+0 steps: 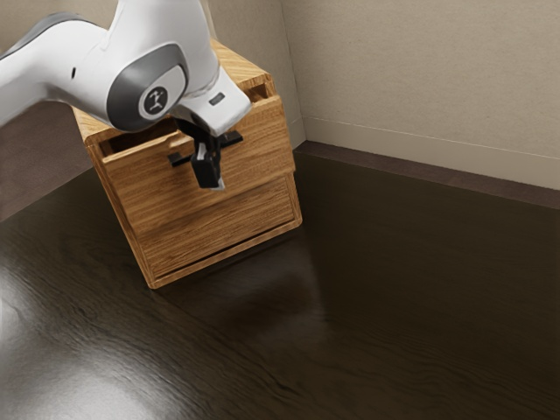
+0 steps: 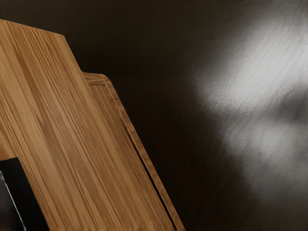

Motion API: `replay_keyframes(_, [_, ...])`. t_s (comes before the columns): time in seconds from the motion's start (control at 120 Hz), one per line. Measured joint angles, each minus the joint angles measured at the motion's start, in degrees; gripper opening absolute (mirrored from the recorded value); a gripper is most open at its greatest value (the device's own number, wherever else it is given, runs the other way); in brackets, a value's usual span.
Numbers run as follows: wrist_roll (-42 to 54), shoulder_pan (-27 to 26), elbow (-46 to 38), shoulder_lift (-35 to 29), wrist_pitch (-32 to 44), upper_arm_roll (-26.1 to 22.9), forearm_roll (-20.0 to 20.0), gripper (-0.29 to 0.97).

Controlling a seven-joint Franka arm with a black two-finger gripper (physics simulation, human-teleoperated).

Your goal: Pull the drawer handle with one arm to open the drawer

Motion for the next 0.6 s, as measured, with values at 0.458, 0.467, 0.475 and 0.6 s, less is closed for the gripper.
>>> replay_keyframes(0.458, [-0.46,-2.51,-5.07,-4.38,0.34,-0.27,0.27,0.67])
replay_keyframes(0.467, [-0.48,-2.52,-5.16,-4.44,0.38,-0.28,0.27,0.67])
replay_keyframes(0.475, [-0.50,-2.52,-5.25,-4.48,0.42,-0.29,0.27,0.67])
replay_keyframes(0.6, [-0.82,-2.74,-6.07,-4.72,0.99,-0.30,0.18,0.68])
